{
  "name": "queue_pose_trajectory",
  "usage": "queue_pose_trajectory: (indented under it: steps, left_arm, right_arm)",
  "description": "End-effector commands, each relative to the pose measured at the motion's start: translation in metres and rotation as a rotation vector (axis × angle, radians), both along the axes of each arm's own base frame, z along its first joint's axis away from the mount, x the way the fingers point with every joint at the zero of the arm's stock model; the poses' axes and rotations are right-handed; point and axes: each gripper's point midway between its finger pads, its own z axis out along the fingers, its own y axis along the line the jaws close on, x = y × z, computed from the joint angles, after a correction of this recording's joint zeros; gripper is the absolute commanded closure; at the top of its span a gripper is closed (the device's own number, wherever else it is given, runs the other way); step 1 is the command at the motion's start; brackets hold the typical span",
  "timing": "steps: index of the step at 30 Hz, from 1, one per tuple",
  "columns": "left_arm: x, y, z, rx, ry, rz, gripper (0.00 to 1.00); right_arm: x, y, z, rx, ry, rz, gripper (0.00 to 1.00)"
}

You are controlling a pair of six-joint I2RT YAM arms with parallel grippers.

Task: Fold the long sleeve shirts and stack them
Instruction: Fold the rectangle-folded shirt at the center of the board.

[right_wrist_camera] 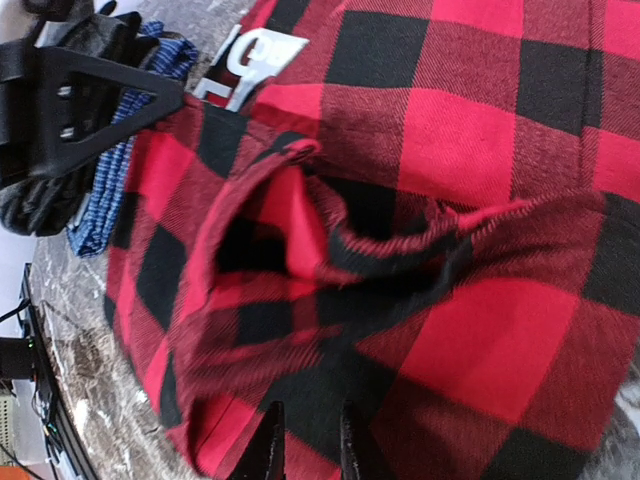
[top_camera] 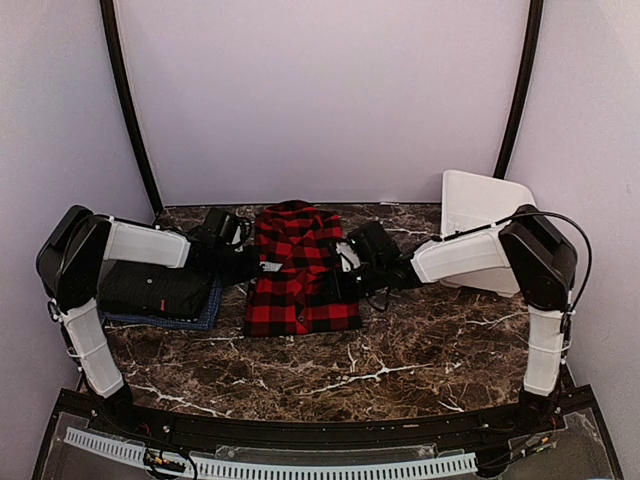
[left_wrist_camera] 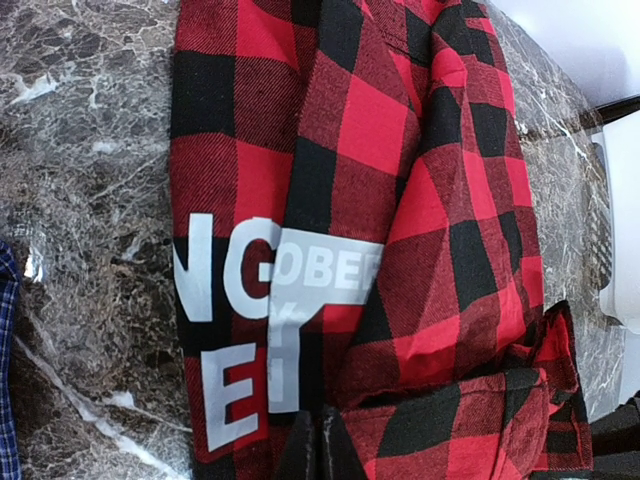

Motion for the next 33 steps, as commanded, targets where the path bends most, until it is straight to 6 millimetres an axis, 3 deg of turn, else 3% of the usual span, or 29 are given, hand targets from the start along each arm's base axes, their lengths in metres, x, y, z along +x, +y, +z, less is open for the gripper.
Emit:
queue_pose_trajectory:
  steps: [1,11,18,24,33]
  left_arm:
    - [0.009,-0.002,0.037,-0.031,-0.082,-0.008,1.00]
    - [0.008,-0.005,0.047,-0.051,-0.103,-0.029,1.00]
    - [0.006,-0.007,0.051,-0.058,-0.107,-0.042,1.00]
    - [0.006,0.001,0.047,-0.028,-0.103,-0.006,1.00]
    - [0.005,0.003,0.022,0.020,-0.024,-0.010,0.98]
  right_arm:
    - [0.018,0.020,-0.002,0.024,-0.027,0.014,0.83]
    - [0.063,0.043,-0.002,0.036,-0.068,-0.025,0.82]
    - [0.071,0.055,-0.015,0.053,-0.038,0.000,0.80]
    - [0.074,0.048,-0.017,0.094,-0.003,-0.020,0.77]
    - [0.064,0.059,-0.007,0.167,0.024,0.040,0.84]
